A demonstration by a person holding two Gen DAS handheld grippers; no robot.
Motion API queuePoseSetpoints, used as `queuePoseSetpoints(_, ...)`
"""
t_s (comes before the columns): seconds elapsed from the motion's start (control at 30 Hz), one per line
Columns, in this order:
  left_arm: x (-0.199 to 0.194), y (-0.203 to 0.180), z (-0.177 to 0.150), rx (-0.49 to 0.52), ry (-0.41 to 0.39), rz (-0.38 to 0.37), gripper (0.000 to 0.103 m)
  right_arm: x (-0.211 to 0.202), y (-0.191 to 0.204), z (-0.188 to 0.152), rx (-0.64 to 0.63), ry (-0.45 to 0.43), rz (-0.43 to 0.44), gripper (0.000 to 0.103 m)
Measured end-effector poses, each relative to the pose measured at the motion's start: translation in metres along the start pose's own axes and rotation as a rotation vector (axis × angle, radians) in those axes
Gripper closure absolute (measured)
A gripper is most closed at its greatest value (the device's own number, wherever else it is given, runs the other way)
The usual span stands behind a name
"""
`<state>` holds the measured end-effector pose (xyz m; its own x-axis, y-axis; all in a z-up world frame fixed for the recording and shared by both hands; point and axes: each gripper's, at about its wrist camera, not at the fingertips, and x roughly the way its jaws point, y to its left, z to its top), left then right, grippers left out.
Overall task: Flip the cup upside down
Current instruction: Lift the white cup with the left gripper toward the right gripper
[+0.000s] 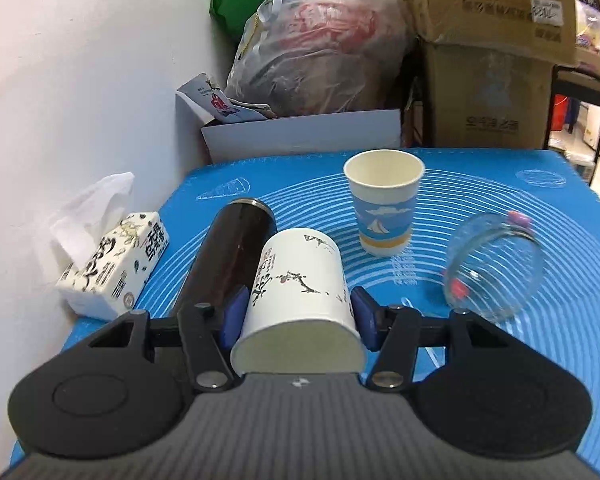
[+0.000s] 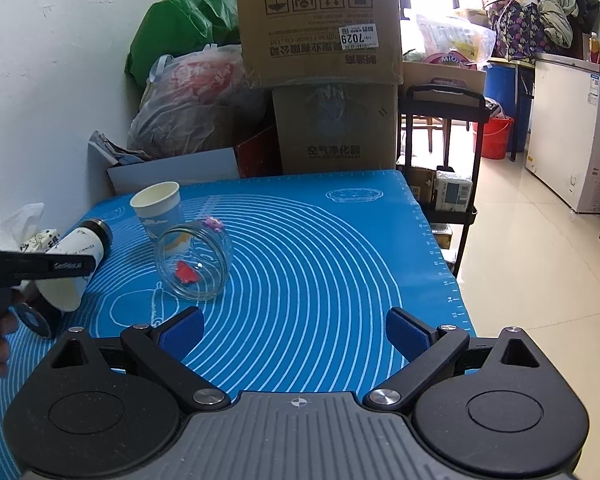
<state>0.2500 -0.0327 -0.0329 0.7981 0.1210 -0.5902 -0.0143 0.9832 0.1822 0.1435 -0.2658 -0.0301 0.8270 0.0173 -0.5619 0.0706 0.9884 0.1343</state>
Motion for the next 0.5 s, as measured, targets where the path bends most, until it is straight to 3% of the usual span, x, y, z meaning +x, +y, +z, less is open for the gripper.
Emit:
queuePoseSetpoints(0.33,-0.074,0.000,-0.044,0.005,0.009,-0.061,0.046,-0.039,0.004,-0.012,0.002,-0.006,0.016,0.003)
queuePoseSetpoints(0.5,-0.091,-0.006,-0.063,-0.008,0.032,-0.082,0.046,-0.056,0.008,-0.024,-0.008,0.007,0.024,0.003)
